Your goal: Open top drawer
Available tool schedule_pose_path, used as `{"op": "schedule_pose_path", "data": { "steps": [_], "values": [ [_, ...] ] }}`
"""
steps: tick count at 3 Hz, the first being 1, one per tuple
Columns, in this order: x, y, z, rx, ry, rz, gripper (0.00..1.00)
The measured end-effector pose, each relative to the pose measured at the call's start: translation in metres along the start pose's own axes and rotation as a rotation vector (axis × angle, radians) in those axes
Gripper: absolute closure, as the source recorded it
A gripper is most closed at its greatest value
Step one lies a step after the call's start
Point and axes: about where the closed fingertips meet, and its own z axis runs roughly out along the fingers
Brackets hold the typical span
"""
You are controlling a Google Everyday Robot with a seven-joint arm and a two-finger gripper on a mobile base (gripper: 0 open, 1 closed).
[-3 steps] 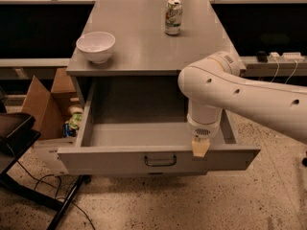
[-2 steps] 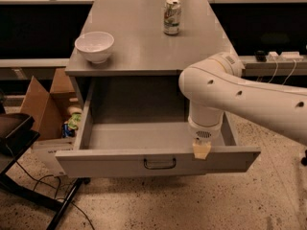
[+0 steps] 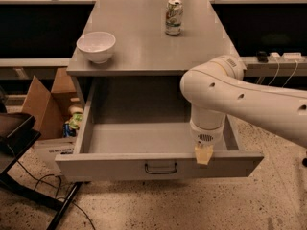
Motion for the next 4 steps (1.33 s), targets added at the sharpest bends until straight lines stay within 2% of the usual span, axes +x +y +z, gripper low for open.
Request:
{"op": "schedule_pose_path", "data": {
  "steps": [3,4],
  "values": [
    [0.0015,0.0064,0.0015,-0.011,0.009,0.008,1.0],
    [0.0015,0.0064,0.0015,-0.011,0.009,0.008,0.73]
  ]
}}
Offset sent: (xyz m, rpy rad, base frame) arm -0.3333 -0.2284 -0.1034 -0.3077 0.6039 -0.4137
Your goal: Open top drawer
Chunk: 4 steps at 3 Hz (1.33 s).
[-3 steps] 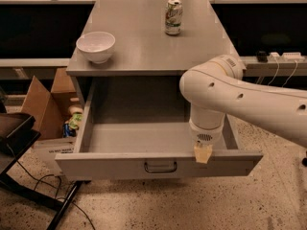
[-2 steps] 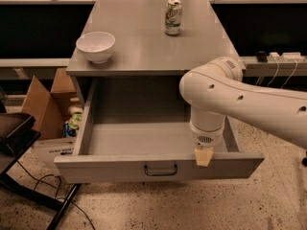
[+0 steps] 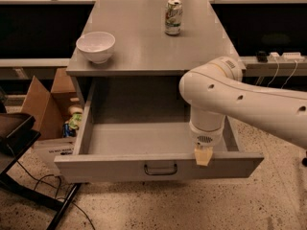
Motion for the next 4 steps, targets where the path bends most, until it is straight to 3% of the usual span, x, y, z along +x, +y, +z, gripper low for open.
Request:
{"op": "schedule_pose_path", "data": {
  "steps": [3,4],
  "values": [
    [0.0,0.0,0.0,0.0,0.0,0.0,0.03],
    [0.0,0.0,0.0,0.0,0.0,0.0,0.0]
  ]
}}
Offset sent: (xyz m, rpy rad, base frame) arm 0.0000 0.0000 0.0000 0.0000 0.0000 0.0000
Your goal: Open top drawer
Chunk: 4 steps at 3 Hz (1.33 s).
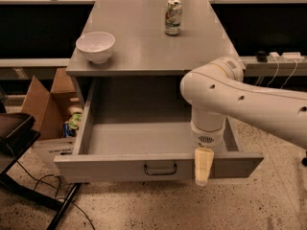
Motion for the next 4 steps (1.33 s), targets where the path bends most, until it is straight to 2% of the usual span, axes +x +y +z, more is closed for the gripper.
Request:
{"op": "schedule_pose_path", "data": {
  "steps": [1,2,3,4],
  "values": [
    [0.0,0.0,0.0,0.0,0.0,0.0,0.0],
    [0.021,0.031,0.015,-0.063,0.048,0.007,0.18],
    [0.049,0.078,0.031,-0.15,0.1,0.027,0.42],
    [0.049,0.079,0.021,-0.15,0.1,0.027,0.73]
  ]
}}
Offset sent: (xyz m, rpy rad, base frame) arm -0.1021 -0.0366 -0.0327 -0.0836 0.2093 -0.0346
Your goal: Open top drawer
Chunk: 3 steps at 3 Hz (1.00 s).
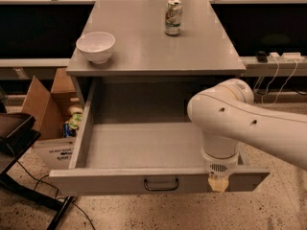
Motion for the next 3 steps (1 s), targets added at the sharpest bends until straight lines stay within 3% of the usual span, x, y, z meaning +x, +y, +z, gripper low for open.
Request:
{"op": "schedule_pose_path", "data": {
  "steps": [1,2,3],
  "values": [
    [0.002,0.001,-0.007,0.0,0.0,0.0,0.96],
    [0.017,0.022,-0.007,-0.034,0.02,0.042,1.0],
    [0.017,0.022,-0.007,-0.034,0.02,0.042,0.81]
  ]
}}
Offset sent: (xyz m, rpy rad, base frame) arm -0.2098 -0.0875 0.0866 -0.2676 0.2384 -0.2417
